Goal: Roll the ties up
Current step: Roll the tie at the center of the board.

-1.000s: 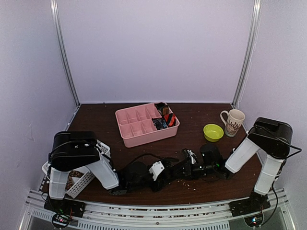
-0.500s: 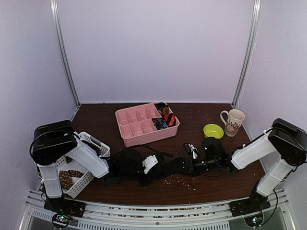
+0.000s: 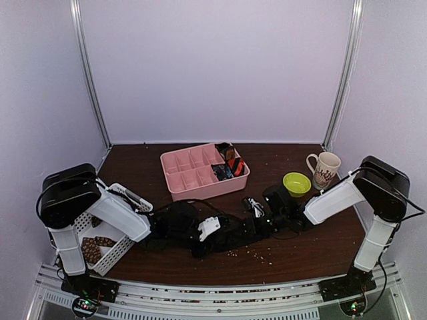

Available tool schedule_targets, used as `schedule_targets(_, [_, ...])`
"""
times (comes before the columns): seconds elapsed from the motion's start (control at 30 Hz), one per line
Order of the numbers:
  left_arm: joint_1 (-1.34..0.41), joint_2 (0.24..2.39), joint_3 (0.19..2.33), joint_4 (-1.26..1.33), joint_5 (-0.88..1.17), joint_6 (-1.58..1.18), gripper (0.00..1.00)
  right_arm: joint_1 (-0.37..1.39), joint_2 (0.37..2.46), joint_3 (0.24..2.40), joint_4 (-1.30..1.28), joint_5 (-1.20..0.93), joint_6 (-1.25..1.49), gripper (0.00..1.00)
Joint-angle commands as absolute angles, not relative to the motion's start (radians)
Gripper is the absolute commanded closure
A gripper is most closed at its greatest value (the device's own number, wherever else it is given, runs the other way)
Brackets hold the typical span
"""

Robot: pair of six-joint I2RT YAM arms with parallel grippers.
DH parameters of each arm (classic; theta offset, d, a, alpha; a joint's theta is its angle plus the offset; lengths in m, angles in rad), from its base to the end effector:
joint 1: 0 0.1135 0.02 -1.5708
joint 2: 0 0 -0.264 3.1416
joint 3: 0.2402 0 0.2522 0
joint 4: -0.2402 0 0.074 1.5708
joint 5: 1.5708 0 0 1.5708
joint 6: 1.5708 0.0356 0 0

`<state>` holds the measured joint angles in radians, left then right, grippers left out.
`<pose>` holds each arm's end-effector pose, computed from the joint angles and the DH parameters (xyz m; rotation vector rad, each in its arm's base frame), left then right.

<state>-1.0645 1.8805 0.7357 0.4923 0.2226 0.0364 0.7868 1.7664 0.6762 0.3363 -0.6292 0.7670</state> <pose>0.1593 -0.3035 0.1007 1.3256 1.9143 -0.7914 0.2060 0.2362 0.1126 -0.3957 2.6217 1.4058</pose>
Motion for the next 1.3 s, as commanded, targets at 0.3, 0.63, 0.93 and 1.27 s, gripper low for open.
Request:
schedule_targets(0.3, [-1.035, 1.741, 0.716, 0.209, 0.218, 0.127, 0.6, 0.791, 1.783, 0.481, 0.338, -0.577, 0.751, 0.75])
schedule_targets(0.63, [-1.035, 1.897, 0.786, 0.147, 0.26, 0.118, 0.6, 0.841, 1.685, 0.515, 0.44, -0.594, 0.854, 0.68])
schedule_targets(0.93, [-1.035, 1.899, 0.78, 0.149, 0.256, 0.121, 0.6, 0.914, 1.7, 0.649, 0.41, -0.592, 0.901, 0.64])
schedule_targets(1.27, [-1.035, 1.896, 0.772, 0.16, 0.251, 0.117, 0.6, 0.925, 1.832, 0.713, 0.402, -0.577, 0.902, 0.69])
